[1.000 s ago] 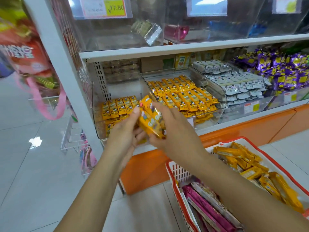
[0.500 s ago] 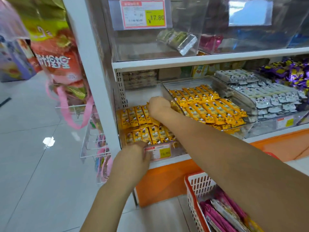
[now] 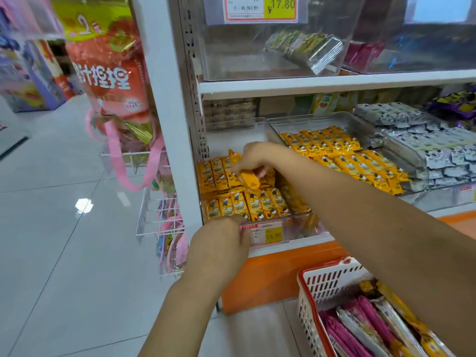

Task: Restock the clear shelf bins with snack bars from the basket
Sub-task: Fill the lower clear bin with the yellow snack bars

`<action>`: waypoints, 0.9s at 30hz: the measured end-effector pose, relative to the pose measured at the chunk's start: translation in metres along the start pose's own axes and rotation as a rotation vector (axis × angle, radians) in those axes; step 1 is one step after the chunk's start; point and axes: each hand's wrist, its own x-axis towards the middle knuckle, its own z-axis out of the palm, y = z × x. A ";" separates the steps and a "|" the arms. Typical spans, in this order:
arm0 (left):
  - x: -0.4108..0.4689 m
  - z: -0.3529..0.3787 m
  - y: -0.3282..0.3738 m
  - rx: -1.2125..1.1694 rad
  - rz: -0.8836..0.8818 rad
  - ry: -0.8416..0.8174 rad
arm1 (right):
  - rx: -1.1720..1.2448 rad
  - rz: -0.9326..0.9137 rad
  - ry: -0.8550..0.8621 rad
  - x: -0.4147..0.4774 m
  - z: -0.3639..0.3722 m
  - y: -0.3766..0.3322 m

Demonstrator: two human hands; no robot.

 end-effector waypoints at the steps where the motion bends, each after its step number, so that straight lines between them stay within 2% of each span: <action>1: 0.000 0.000 -0.001 -0.021 -0.002 0.002 | -0.016 -0.014 -0.026 -0.004 -0.002 -0.003; 8: 0.001 -0.002 -0.001 -0.013 -0.005 0.006 | 0.002 -0.055 -0.210 -0.022 0.043 -0.008; 12: 0.001 0.001 -0.002 -0.006 0.010 -0.001 | 0.237 -0.017 -0.180 -0.017 0.048 -0.005; 13: 0.001 0.002 -0.003 -0.015 0.017 0.004 | 0.178 -0.009 -0.098 -0.017 0.041 -0.004; 16: 0.002 0.007 -0.002 0.045 0.065 -0.024 | -0.365 -0.063 0.317 -0.018 0.022 0.004; 17: 0.003 0.008 0.000 0.090 0.070 -0.046 | -0.526 -0.053 0.365 -0.017 0.022 0.008; 20: 0.004 0.005 0.004 0.195 0.045 -0.084 | -0.873 0.063 0.285 -0.008 0.026 0.019; 24: 0.006 0.007 0.008 0.242 0.005 -0.099 | -1.002 0.028 0.240 0.009 0.021 0.028; 27: 0.007 0.012 0.015 0.280 -0.108 -0.167 | -1.094 0.013 0.211 0.014 0.016 0.030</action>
